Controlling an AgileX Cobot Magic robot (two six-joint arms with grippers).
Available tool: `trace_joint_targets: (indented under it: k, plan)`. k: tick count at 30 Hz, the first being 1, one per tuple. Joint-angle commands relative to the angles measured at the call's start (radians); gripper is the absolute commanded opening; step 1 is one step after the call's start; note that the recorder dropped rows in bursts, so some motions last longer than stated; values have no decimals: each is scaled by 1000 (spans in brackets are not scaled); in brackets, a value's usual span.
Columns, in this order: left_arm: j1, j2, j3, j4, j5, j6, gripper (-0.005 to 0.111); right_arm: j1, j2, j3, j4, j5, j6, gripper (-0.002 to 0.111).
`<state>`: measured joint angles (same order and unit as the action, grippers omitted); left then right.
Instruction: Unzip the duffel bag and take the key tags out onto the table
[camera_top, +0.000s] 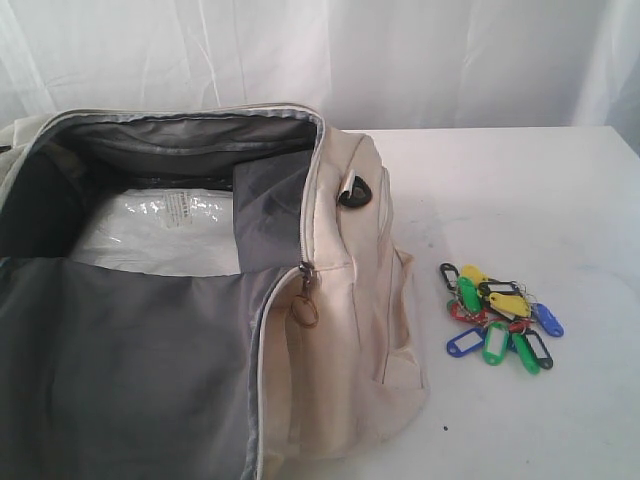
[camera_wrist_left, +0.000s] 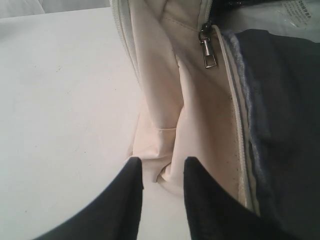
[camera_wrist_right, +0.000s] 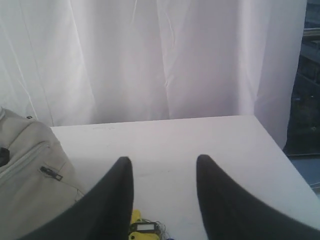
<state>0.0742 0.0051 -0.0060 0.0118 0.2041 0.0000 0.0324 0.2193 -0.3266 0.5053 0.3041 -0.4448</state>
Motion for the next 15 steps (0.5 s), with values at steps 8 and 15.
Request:
trace_joint_targets:
  k: [8,15]
  plan:
    - [-5,-5,6,-12,-2,0,34,-11,-79,149,-449,-128,508,39]
    - [-5,-5,6,-12,-2,0,34,-11,-171,292,-543,-247,577,39]
